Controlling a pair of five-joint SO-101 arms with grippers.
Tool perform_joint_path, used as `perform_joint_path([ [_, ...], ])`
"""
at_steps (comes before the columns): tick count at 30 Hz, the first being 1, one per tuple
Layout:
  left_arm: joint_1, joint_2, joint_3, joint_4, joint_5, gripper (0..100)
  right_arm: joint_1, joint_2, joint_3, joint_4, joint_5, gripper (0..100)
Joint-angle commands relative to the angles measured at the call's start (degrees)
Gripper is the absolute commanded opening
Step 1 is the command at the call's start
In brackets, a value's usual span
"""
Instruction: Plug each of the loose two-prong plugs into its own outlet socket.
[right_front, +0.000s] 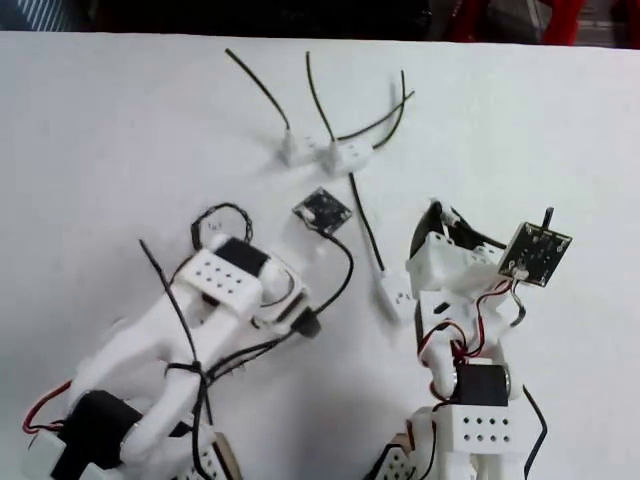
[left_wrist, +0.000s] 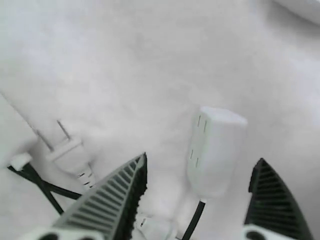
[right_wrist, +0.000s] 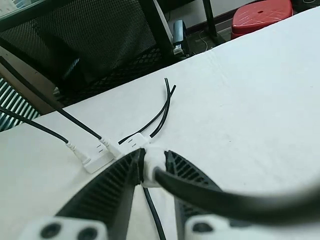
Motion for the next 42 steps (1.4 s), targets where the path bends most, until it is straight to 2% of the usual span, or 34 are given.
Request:
perform_joint_path([
  [1, -0.9, -3.1, -5.5, 2.7, -0.4, 32, 0.6, -0.8, -0.7, -1.5, -0.4, 1.8],
  [8, -5.1, -2.8, -7.6, 2.3, -0.5, 32, 0.6, -0.8, -0.7, -1.5, -0.4, 1.8],
  [14, -11.3, -2.7, -4.0, -3.5, -6.9, 32, 0.5, -0.8, -0.7, -1.5, -0.4, 1.8],
  [18, -7.8, -2.7, -0.6, -3.7, -6.9, 32, 0.5, -0.8, -0.7, -1.5, -0.4, 1.8],
  [26, 4.7, -3.1, 4.1, -3.5, -6.2, 32, 0.5, -0.7, -0.7, -1.5, -0.4, 1.8],
  [29, 5.6, -3.2, 4.0, -3.1, -4.4, 32, 0.5, -0.7, -0.7, -1.4, -0.4, 1.8],
  [32, 2.1, -3.2, 1.1, -0.6, -3.7, 32, 0.5, -0.7, -0.7, -1.3, 0.4, 1.8],
  [35, -2.5, -3.2, -4.2, 4.7, -3.6, 32, 0.4, -0.5, -2.0, -0.6, 5.7, 1.8],
  [38, -7.0, -3.2, -8.8, 9.0, -3.5, 32, -0.3, -0.4, -6.2, 5.1, 10.5, 1.8],
  [42, -12.7, -3.6, -10.9, 10.0, -3.6, 32, -7.7, 0.1, -9.8, 10.4, 17.5, 1.7],
])
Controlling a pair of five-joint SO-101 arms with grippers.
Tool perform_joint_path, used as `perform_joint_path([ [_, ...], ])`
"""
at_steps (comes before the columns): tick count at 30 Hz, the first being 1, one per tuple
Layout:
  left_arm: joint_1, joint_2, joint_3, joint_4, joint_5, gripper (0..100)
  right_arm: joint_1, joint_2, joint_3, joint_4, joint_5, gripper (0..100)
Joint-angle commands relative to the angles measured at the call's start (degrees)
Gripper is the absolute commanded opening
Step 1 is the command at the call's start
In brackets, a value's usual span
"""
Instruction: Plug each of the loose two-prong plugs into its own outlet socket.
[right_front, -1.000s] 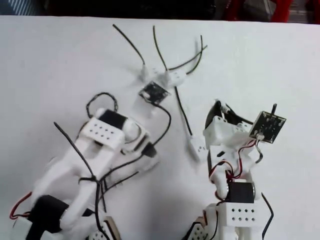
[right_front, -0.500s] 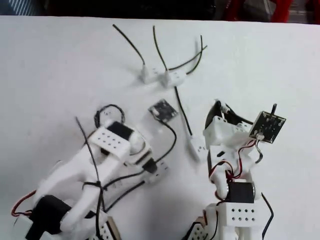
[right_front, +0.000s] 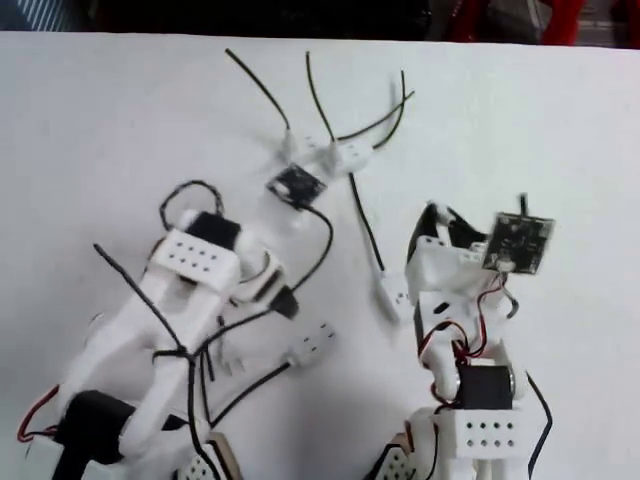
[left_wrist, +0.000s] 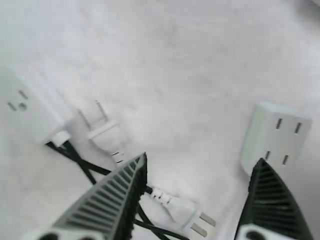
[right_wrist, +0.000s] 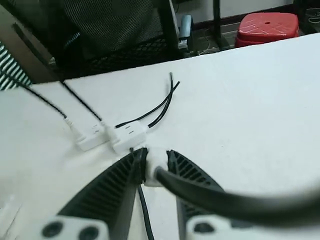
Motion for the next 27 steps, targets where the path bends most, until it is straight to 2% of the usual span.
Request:
perform_joint_path([
  [1, -6.3, -4.6, -4.2, 1.7, 0.1, 32, -7.3, 0.9, -4.3, 2.7, 7.2, 1.7],
  [5, -9.8, -15.3, -1.8, 4.4, -0.1, 32, -14.4, 6.5, -5.9, 6.7, 13.6, 1.7],
  [11, -16.6, -40.4, 9.8, 3.7, 0.2, 33, -18.9, 18.4, -16.0, 18.0, 13.6, 1.7],
  [15, -22.6, -52.1, 19.3, 3.3, 0.0, 33, -21.8, 22.7, -18.7, 23.2, 13.9, 1.7],
  [20, -32.1, -59.7, 28.7, 2.7, -0.1, 33, -26.4, 26.7, -18.6, 26.6, 13.5, 1.7],
  [22, -35.6, -61.2, 30.8, 1.3, -2.5, 33, -27.2, 27.9, -18.6, 26.6, 13.5, 1.7],
  [24, -38.0, -62.0, 33.2, -0.8, -5.3, 33, -28.3, 28.7, -18.6, 26.6, 13.5, 1.7],
  [27, -40.0, -62.1, 37.5, -4.4, -5.7, 33, -29.8, 28.9, -18.6, 26.6, 13.5, 1.8],
])
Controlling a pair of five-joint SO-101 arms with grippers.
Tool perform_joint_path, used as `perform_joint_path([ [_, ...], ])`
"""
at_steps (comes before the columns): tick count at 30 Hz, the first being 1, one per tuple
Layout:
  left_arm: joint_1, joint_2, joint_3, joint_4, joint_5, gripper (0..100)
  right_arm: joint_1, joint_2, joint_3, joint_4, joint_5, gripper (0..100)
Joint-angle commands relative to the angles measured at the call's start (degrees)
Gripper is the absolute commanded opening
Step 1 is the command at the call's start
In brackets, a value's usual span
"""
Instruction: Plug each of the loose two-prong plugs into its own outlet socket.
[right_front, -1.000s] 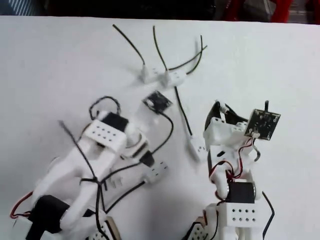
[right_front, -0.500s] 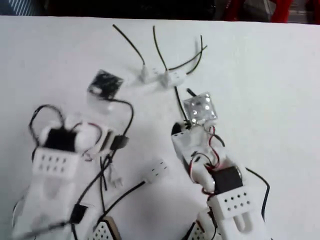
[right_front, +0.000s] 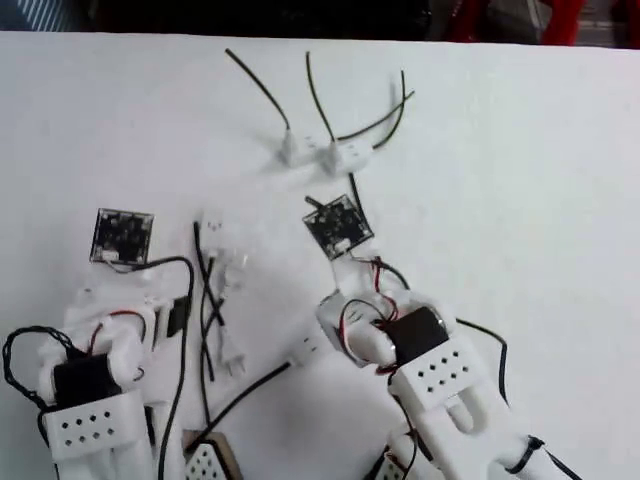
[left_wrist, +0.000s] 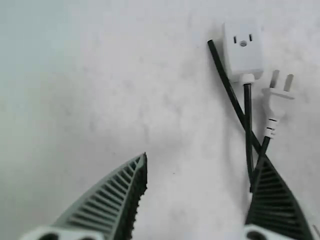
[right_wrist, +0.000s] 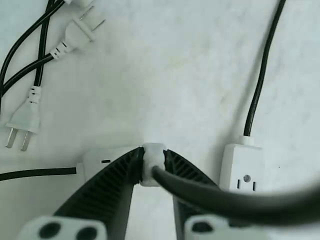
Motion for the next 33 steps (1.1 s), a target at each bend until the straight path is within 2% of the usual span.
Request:
perform_joint_path([
  [1, -3.5, -1.4, 5.3, -6.0, -1.5, 33, -1.8, 0.1, -3.0, 0.4, 0.4, 1.8],
  [8, -3.5, -1.5, 11.3, -10.2, -1.8, 33, -5.7, 0.0, 2.0, -0.8, 0.4, 1.8],
  [19, -3.5, -1.5, 12.3, -10.3, -1.9, 33, -5.5, 0.1, 14.1, -16.7, 1.3, 1.8],
  [29, -3.5, -1.5, 12.7, -10.5, -1.9, 33, -3.6, 0.1, 14.1, -16.8, 4.0, 1.8],
  [33, -3.5, -1.5, 12.7, -10.5, -1.9, 33, -2.8, 0.0, 11.3, -13.1, 3.8, 1.8],
])
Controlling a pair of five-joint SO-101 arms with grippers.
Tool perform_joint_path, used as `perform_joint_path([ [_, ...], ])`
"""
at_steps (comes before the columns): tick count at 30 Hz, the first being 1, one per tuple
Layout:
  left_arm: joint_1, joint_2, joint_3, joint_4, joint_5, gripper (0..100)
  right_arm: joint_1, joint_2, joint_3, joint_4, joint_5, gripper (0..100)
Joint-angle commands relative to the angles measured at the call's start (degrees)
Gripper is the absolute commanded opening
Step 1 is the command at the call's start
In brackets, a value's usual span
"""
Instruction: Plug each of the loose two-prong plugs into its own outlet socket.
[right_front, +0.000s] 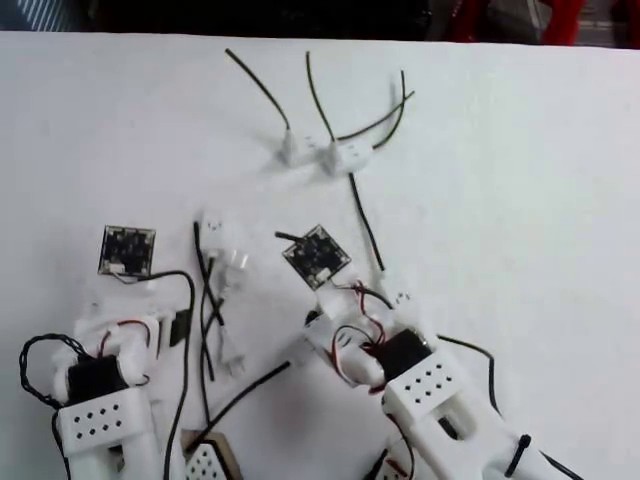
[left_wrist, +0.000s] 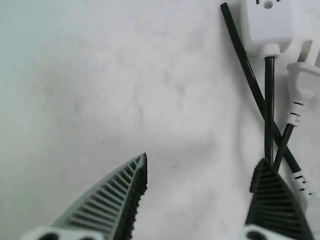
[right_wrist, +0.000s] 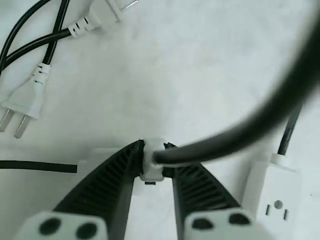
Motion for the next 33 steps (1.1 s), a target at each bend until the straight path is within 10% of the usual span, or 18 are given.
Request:
perform_joint_path([
  [1, -0.2, -0.7, -0.2, -1.3, -0.7, 33, 0.9, 0.1, -3.4, 4.4, 0.3, 1.8],
  [20, 0.4, -0.7, -0.5, -1.1, -1.2, 33, 2.1, -21.1, -3.8, 12.9, -0.9, 1.8],
  [33, 27.9, -0.5, -12.6, 6.1, -4.6, 40, 18.6, -32.3, 3.5, 1.5, -11.6, 1.7],
])
